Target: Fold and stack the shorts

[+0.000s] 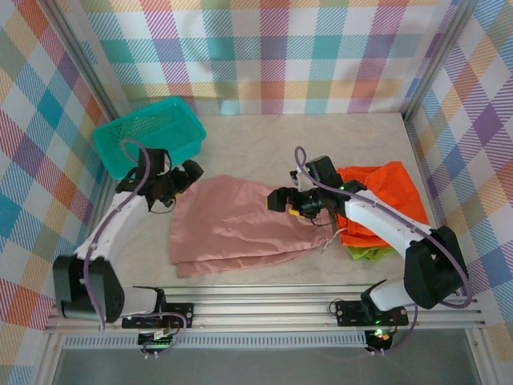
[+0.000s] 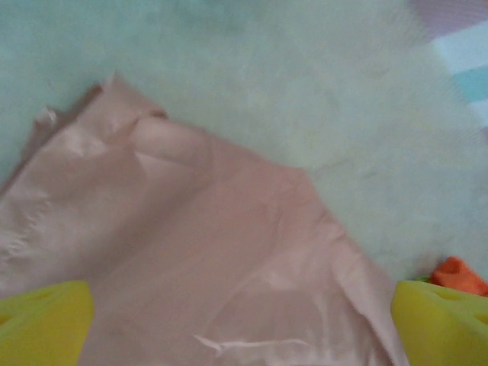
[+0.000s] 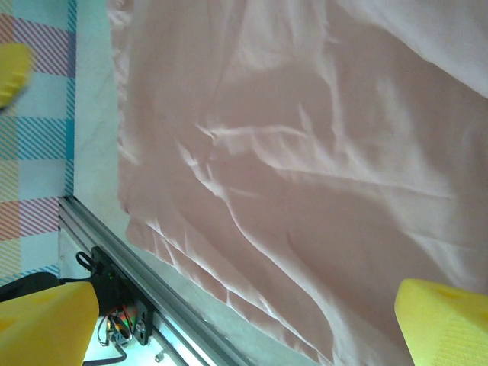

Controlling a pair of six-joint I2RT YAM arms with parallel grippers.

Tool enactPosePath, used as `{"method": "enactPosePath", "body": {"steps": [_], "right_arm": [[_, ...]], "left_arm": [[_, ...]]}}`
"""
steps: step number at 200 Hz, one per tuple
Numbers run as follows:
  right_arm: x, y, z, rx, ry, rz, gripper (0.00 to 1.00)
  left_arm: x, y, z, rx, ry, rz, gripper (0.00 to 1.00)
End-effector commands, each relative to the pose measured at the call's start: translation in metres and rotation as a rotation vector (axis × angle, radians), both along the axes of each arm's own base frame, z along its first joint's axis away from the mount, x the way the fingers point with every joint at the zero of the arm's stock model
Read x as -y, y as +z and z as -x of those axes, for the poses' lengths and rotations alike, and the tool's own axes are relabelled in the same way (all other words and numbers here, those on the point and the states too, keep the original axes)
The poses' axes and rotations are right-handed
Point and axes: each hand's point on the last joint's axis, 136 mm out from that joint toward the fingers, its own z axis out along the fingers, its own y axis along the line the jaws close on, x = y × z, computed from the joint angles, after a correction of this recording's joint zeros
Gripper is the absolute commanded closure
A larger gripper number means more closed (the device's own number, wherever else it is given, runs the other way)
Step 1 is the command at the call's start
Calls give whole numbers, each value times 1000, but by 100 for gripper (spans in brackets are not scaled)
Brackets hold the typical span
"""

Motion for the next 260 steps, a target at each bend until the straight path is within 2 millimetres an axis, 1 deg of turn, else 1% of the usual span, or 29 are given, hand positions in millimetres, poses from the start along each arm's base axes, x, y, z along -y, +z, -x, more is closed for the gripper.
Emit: {"method": "enactPosePath", "body": {"steps": [1,16,18,22,43,56,77,87,104,130,151,162,200,216,242,251,260], "right_arm": [[-12,-19,7,-66,27,0,1],[-12,-38,10,-100,21,24,1],[-12,-40,10,-105,18,24,1],[-12,-46,12,-115,16,27,1],[-3,-75,20,-171,-13,74,1],[2,-91,26,-209,-23,95,1],[7,-110,35,-249,-43,100,1],[10,-119,39,-267,-53,112,1],[12,-128,43,-294,-63,123,1],[13,-135,47,-325,-68,121,1],[16,-136,49,-328,-75,129,1],[17,-135,52,-327,-77,130,1],[30,-138,64,-331,-100,147,1],[34,-143,69,-340,-108,155,1],[35,-148,75,-366,-112,148,1],[34,-148,76,-369,-114,138,1],[32,-145,76,-367,-113,124,1]], "left_arm": [[18,-12,-12,25,-42,54,0],[15,-26,-22,14,-26,31,0],[15,-25,-27,34,-23,32,0],[15,-27,-31,41,-20,32,0],[19,-39,-47,56,-12,57,0],[21,-39,-57,83,-11,72,0],[18,-37,-71,124,4,58,0],[15,-40,-77,128,15,59,0],[8,-53,-87,123,37,67,0],[-4,-68,-92,112,61,21,0],[-19,-84,-87,78,89,-41,0],[-29,-90,-83,67,111,-84,0],[-62,-95,-77,52,180,-127,0],[-68,-100,-77,35,188,-125,0],[-70,-104,-77,28,192,-117,0],[-70,-101,-76,34,192,-112,0],[-69,-93,-76,53,189,-105,0]]}}
